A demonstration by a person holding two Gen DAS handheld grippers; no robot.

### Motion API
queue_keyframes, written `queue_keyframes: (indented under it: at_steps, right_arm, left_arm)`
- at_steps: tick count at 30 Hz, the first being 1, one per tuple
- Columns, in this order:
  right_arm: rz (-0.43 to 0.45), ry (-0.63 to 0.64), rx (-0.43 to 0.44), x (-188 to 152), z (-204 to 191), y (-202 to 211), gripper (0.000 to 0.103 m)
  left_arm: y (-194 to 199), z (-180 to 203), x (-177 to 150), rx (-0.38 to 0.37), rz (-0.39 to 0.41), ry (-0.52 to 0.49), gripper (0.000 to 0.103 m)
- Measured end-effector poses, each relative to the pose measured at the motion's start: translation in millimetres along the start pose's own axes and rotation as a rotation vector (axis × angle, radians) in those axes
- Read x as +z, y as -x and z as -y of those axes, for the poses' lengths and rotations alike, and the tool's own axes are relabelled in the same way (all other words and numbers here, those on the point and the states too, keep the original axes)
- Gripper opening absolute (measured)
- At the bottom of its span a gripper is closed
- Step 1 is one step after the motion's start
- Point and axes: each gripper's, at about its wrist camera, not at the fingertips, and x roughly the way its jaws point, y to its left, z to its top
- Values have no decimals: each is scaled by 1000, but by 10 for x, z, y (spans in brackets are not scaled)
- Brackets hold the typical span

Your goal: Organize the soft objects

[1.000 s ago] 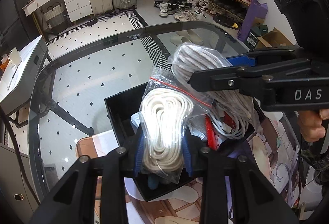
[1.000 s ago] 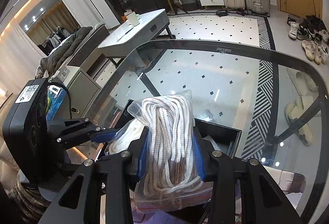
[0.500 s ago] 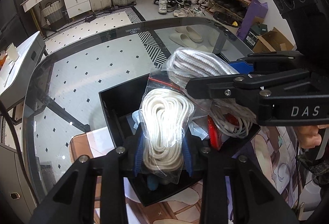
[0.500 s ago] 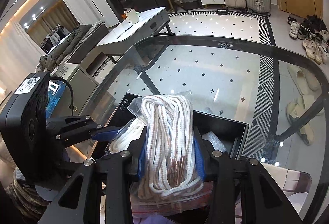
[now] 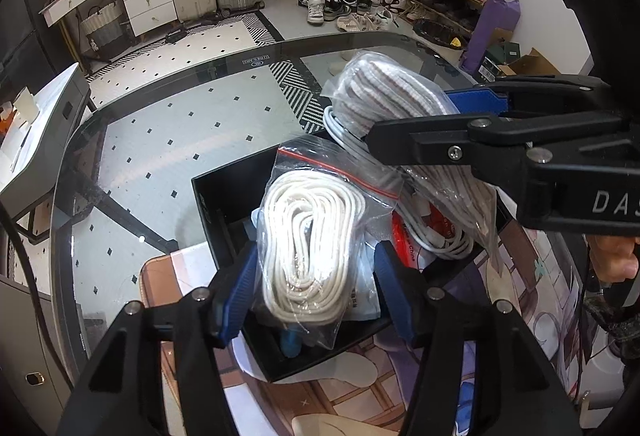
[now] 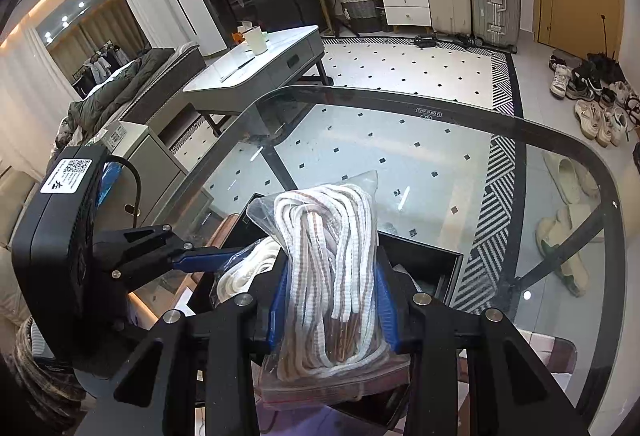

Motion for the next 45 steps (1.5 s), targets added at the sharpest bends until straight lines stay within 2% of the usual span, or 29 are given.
queue_keyframes:
  at_steps: [4, 6, 8, 13, 14, 15, 17, 20, 27, 31, 38, 45]
  right_arm:
    - [10, 9, 3, 23, -78, 25, 38]
    - [14, 18, 3, 49, -127, 24, 38]
    - [17, 25, 7, 69, -176, 8, 38]
    - [-2, 35, -2, 87, -262, -93, 41]
    - [-4, 33, -2, 85, -263, -104, 42]
    - [-4, 28, 1, 92, -263, -109, 43]
    - [0, 23, 0, 93, -272, -100, 53]
    - [4, 19, 0, 98, -269, -76, 55]
    - [39, 2, -23, 43, -146, 79, 72]
    - [65, -1, -40, -55, -75, 197, 88]
    - [106, -8, -62, -252, 66, 407, 99]
    - [176, -11, -86, -447, 175, 627, 102]
  left_arm:
    - [107, 8, -53, -10, 13, -10, 68]
    - [178, 37, -79, -15, 26, -19, 76]
    - [236, 50, -105, 17, 34, -30, 76]
    - [336, -30, -166, 25, 44, -13, 79]
    - [345, -54, -178, 31, 46, -7, 87]
    - [357, -91, -198, 36, 52, -2, 92]
    - [370, -133, -225, 38, 56, 7, 92]
    - [368, -177, -256, 33, 56, 26, 92]
    - [368, -202, -312, 18, 67, 61, 97]
    - [401, -219, -364, 15, 86, 74, 97]
    - [484, -243, -448, 41, 144, 97, 97]
    - [510, -269, -526, 55, 179, 114, 98]
